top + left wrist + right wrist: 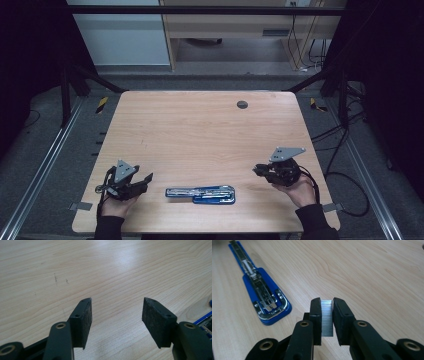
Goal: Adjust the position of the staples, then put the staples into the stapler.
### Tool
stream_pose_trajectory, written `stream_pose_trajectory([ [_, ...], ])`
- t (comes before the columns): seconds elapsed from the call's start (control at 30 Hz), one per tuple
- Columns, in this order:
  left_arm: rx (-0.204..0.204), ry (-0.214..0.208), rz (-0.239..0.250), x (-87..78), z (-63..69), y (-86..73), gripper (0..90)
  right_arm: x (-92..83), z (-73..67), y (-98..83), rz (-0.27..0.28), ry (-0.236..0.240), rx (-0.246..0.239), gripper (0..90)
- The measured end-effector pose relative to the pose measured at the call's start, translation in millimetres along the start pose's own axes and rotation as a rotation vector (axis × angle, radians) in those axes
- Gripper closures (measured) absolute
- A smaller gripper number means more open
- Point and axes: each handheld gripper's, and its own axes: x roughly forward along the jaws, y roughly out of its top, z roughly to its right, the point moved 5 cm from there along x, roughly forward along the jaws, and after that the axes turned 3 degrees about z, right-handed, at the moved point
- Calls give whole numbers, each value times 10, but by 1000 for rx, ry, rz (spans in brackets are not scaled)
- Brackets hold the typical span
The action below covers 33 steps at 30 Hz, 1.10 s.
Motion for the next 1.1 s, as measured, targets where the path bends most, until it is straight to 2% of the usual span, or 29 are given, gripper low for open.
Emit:
stream_pose_trajectory([
  [0.17,0,0,-1,4,0,1,410,-36,-9,104,14,48,-53,781],
  [0.27,5,-1,-4,6,6,2,410,-49,-24,157,18,83,-68,780],
  [0.5,4,-1,-10,12,7,-2,409,-48,-106,297,19,161,-131,781],
  [0.8,-3,-5,-12,19,-5,-6,408,13,-216,445,-12,246,-204,780],
  [0.97,-3,-7,-16,23,1,-8,408,77,-273,493,-22,283,-229,781],
  [1.1,-2,-3,-19,30,5,-7,408,123,-327,533,-42,308,-272,780],
])
